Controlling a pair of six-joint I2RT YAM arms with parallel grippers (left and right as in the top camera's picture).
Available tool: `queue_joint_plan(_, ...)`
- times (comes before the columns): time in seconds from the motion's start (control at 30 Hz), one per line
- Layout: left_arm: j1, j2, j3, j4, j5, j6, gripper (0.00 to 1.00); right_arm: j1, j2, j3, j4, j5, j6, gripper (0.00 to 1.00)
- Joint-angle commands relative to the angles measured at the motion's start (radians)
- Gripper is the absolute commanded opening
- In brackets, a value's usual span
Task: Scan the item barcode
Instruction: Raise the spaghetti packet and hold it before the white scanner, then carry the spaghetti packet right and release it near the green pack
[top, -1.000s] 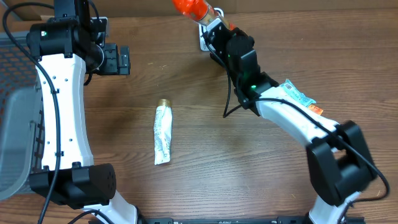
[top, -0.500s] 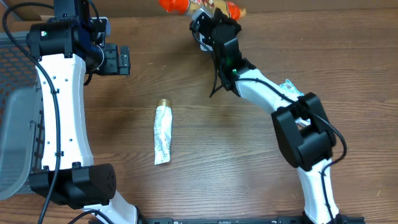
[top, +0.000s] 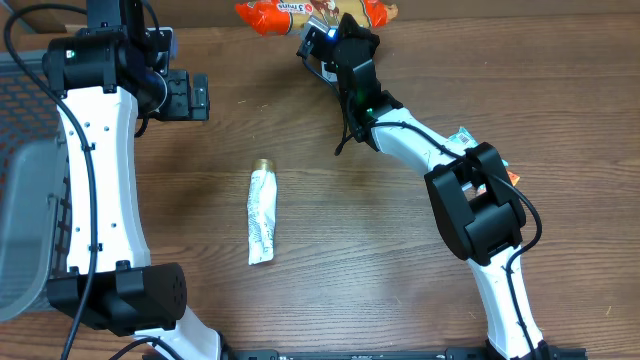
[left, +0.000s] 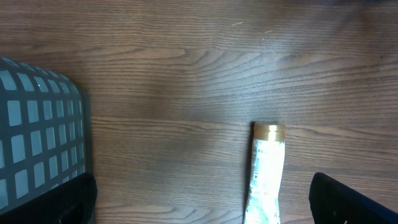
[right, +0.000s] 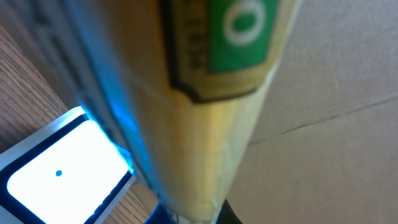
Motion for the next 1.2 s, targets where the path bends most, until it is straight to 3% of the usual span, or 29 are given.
queue_joint_plan(0.0,-0.007,0.012,0.002,0.0,-0.005,0.018,0.99,-0.006,-0.03,0.067,0.038,0.022,0.023,0.04)
queue_joint_plan(0.53,-0.007,0.012,0.002,0.0,-0.005,0.018,1.0,-0.005,-0.03,0.067,-0.012,0.042,0.032,0.04)
queue_joint_plan(0.73,-0.007,0.012,0.002,0.0,-0.005,0.018,1.0,0.002,-0.08,0.067,-0.098,0.048,0.124,0.04)
queue_joint_plan(0.93,-0.007,0.012,0.002,0.0,-0.005,0.018,1.0,0.003,-0.226,0.067,-0.369,0.044,0.311,0.04)
queue_joint_plan(1.17,-0.007,0.012,0.002,0.0,-0.005,0.018,1.0,0.006,-0.51,0.072,-0.925,0.034,0.764,0.04)
